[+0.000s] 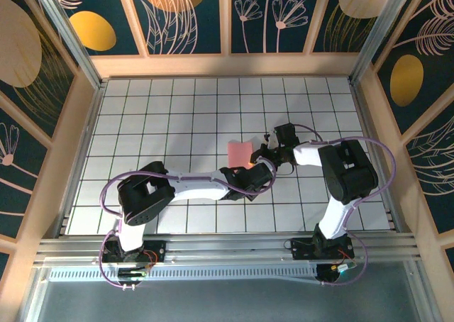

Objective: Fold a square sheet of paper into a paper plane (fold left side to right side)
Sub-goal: Fold the triangle a second time at the center of the table.

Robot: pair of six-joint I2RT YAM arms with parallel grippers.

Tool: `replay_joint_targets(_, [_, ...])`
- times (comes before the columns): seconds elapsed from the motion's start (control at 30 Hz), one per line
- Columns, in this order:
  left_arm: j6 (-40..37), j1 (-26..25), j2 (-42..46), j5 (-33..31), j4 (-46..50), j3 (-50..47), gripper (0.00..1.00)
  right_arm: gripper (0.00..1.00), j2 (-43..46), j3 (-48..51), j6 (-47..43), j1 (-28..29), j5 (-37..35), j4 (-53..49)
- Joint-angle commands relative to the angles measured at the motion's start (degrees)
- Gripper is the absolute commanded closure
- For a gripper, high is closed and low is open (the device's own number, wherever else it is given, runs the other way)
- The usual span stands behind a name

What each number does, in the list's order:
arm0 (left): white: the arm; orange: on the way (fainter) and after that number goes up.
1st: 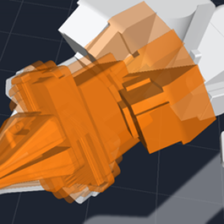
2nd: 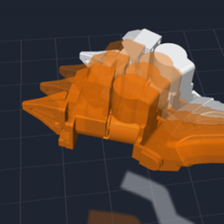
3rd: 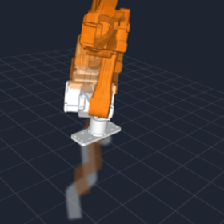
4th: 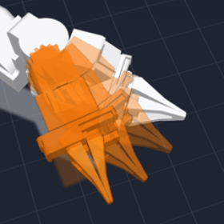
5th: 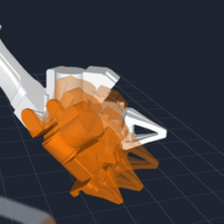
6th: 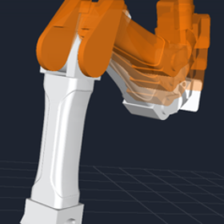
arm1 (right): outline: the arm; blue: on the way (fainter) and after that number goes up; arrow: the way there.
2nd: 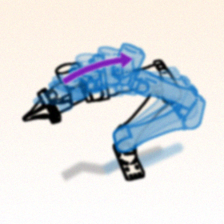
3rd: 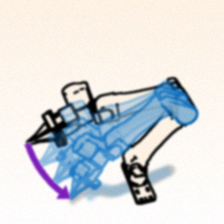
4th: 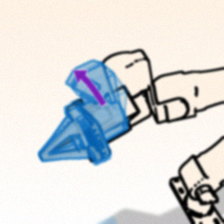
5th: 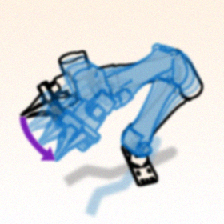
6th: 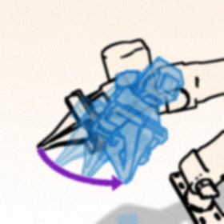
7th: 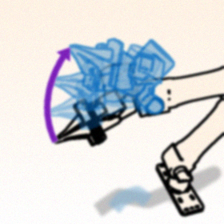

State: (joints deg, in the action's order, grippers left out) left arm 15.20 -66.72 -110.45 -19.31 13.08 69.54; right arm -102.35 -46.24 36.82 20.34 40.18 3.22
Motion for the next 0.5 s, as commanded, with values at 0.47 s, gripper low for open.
replay_joint_targets(0.47, [2.2, 2.0, 4.8, 4.6, -1.6, -2.0, 1.0, 0.82, 3.1, -2.5, -0.6, -1.4, 0.7, -0.9])
